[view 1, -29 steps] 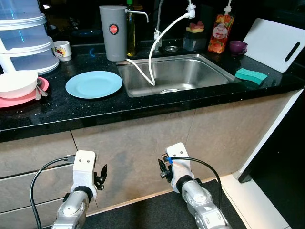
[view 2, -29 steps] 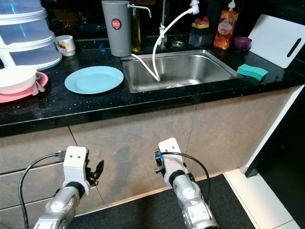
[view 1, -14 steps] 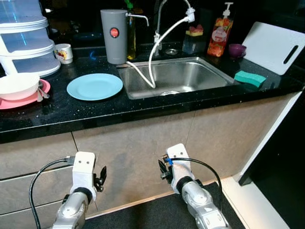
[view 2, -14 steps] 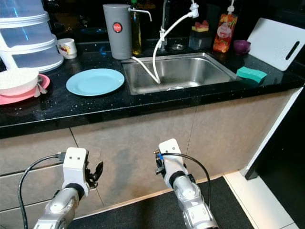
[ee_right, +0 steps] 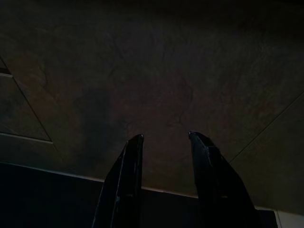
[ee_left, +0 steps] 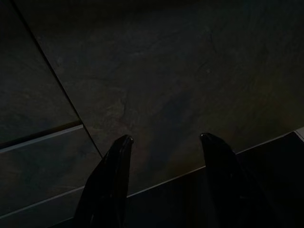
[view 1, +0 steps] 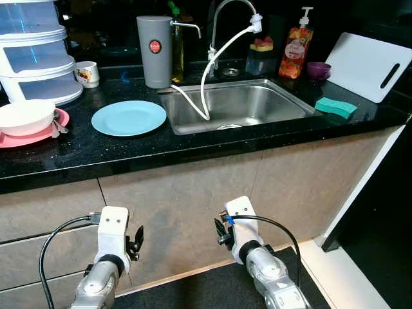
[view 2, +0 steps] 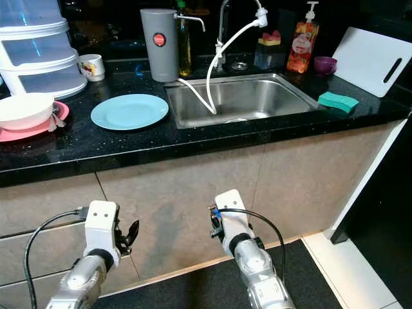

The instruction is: Kitchen organization

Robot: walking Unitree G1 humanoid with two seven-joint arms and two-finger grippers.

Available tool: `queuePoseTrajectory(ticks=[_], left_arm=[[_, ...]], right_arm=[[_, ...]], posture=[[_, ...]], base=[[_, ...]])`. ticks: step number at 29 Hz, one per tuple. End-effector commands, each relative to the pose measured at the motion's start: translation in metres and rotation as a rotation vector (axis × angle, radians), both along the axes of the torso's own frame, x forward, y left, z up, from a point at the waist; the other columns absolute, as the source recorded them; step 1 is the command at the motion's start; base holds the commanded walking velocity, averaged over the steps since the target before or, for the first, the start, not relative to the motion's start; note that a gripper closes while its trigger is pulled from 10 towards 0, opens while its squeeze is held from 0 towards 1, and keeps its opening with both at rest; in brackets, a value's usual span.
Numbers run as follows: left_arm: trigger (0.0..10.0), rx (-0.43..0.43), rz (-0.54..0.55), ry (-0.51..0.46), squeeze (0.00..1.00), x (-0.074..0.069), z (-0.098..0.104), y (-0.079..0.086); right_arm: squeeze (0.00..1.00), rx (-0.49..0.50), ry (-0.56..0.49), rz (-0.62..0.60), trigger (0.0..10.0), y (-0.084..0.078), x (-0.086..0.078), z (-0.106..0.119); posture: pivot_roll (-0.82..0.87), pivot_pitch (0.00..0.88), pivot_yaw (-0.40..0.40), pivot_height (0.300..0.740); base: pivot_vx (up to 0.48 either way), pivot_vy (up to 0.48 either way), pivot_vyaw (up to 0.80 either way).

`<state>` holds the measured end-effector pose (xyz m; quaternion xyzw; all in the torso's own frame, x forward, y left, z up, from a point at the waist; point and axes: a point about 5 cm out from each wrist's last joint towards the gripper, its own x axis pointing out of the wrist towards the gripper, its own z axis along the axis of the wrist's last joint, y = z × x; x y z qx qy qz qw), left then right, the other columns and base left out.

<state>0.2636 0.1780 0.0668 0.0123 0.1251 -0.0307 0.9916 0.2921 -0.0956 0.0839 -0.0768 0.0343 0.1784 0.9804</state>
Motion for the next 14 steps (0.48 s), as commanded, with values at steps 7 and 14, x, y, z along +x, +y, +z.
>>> queuePoseTrajectory(ticks=[7, 14], left_arm=[[10.0, 0.023, 0.036, 0.011, 0.00, -0.0002, -0.0027, 0.0082], [10.0, 0.038, 0.037, 0.004, 0.00, 0.0017, -0.0003, 0.0070]], right_arm=[[0.00, -0.002, -0.008, 0.001, 10.0, 0.0020, 0.0005, 0.0012], [0.00, -0.005, -0.009, 0.003, 10.0, 0.0005, 0.0009, 0.0018]], posture=[[-0.03, 0.000, -0.010, 0.740], [-0.02, 0.005, -0.041, 0.740]], base=[[0.000, 0.000, 0.00], [0.000, 0.000, 0.00]])
